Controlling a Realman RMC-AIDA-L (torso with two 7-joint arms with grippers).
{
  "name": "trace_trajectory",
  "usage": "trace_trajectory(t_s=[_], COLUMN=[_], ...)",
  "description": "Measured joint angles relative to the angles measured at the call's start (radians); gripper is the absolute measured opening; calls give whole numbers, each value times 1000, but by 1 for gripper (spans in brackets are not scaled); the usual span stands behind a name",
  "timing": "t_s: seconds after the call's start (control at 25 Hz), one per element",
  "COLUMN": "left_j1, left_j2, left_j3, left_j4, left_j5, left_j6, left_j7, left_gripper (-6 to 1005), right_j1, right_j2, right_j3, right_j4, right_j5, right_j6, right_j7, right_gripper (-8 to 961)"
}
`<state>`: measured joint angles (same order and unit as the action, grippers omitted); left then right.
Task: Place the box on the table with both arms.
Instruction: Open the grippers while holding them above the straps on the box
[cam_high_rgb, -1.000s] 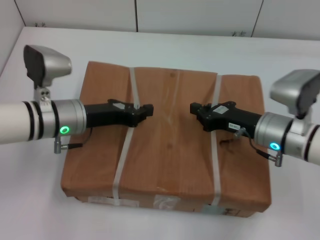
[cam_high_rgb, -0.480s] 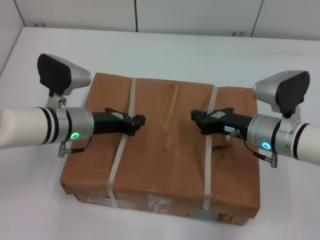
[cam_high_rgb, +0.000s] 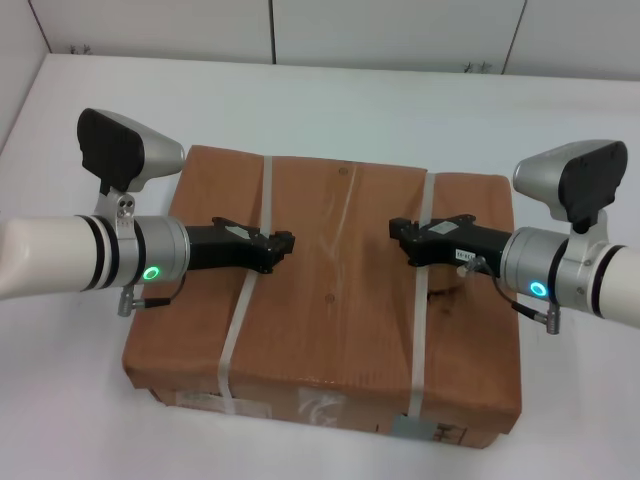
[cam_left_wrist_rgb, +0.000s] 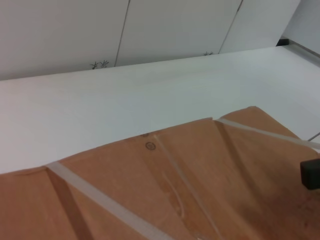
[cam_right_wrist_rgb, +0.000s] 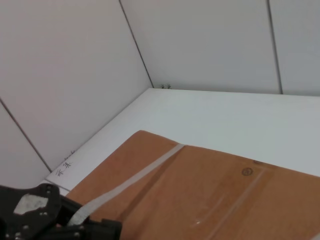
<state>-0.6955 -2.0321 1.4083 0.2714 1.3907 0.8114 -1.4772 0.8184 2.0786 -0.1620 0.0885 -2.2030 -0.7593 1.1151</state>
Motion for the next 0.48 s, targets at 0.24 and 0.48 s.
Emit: trace_trajectory(t_s=[0.24,0.48], left_j1=[0,5], left_j2=[0,-1], left_j3=[0,0], left_j4=[0,0], left_j5=[1,1], left_j6=[0,0], left_j7=[3,34], left_gripper=[57,62], right_j1=[5,-7], right_j2=[-1,-2], right_j3=[-24,-32], right_j4=[-6,-9], right_j5=[-1,-1], right_j6=[1,13], right_j7=[22,59], right_gripper=[139,153])
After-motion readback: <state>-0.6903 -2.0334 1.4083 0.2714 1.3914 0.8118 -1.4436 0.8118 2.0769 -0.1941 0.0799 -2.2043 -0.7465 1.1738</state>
